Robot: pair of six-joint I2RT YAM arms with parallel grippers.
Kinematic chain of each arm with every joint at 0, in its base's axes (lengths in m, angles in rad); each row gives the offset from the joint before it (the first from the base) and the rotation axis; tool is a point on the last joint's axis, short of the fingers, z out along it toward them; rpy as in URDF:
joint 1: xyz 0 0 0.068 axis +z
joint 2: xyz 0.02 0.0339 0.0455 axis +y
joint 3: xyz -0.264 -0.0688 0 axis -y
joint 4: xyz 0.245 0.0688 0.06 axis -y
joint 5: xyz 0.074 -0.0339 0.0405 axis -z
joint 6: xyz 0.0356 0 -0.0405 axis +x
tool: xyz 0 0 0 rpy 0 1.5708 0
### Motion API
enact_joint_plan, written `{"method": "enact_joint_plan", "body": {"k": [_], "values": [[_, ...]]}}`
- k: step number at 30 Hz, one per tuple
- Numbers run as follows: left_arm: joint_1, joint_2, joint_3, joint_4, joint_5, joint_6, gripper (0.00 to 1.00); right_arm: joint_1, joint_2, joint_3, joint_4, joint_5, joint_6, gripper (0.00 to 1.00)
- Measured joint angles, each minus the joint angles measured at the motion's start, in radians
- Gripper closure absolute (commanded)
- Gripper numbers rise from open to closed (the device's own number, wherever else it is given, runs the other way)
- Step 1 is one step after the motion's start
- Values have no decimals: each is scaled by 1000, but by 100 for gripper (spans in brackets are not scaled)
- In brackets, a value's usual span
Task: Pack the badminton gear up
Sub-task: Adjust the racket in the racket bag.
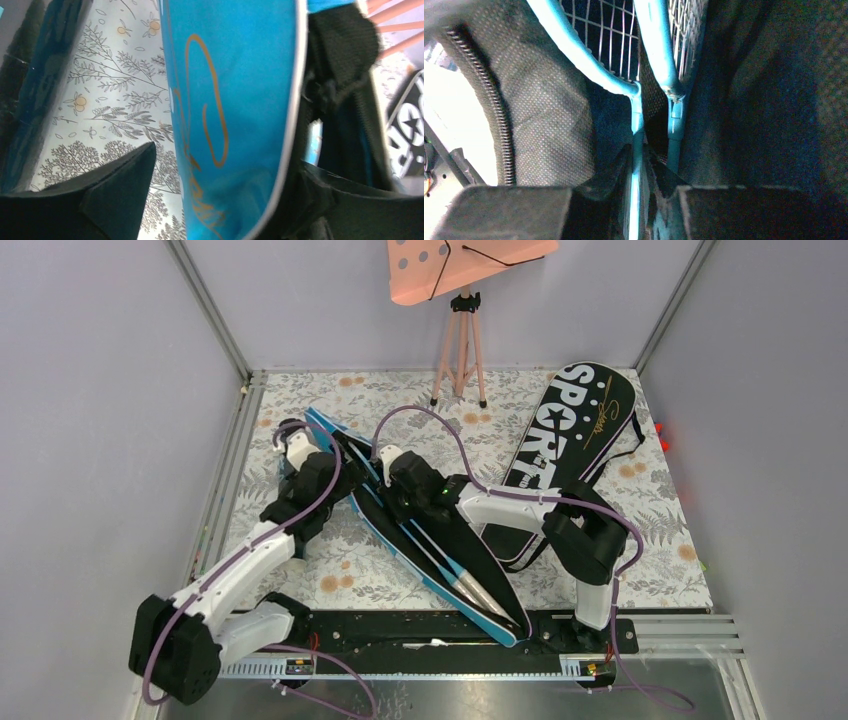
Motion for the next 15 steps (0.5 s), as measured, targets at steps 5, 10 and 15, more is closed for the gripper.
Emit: {"method": "enact_joint_plan", "body": {"k": [5, 10, 15], "values": [[33, 134, -10, 85, 6, 13, 57, 0, -6, -9, 0, -45, 4, 54], [61, 225, 16, 116, 46, 6, 97, -4, -7, -10, 13, -109, 47, 37], [81, 226, 40, 105, 75, -47, 100, -66, -7, -9, 35, -208, 161, 35]]}}
